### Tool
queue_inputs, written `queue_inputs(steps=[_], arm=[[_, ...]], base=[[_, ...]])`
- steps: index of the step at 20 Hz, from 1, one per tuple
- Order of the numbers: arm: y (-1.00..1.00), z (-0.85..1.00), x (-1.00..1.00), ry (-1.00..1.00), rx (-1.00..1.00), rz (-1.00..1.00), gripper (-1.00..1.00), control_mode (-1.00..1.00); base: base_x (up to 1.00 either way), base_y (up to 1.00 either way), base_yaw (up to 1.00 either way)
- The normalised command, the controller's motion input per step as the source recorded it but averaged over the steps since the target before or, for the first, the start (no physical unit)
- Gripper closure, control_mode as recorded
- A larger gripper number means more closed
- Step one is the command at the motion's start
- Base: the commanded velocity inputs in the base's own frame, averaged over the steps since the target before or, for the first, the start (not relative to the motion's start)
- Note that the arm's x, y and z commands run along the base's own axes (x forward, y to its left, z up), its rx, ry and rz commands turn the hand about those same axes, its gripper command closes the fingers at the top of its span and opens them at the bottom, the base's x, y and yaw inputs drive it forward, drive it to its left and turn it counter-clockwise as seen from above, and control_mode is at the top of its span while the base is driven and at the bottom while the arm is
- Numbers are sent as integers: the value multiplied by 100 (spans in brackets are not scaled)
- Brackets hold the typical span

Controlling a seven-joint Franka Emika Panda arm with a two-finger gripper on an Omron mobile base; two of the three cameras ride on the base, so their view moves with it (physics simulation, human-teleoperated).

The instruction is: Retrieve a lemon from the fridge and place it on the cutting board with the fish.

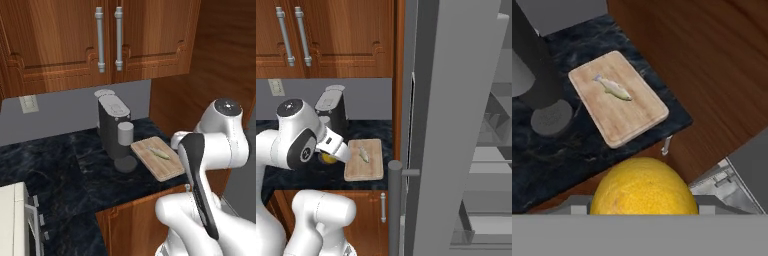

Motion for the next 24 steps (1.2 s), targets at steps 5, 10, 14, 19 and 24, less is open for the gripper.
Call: queue_inputs(steps=[5, 10, 14, 19, 24], arm=[[0, -20, 11, 0, 6, -20, 100, -100], [0, -14, 15, 5, 25, -16, 100, -100], [0, -13, 18, 7, 20, -15, 100, -100], [1, -6, 11, 0, 2, -6, 100, -100], [-1, -5, 36, 6, 0, -10, 100, -100]], base=[[0, 0, 0], [0, 0, 0], [0, 0, 0], [0, 0, 0], [0, 0, 0]])
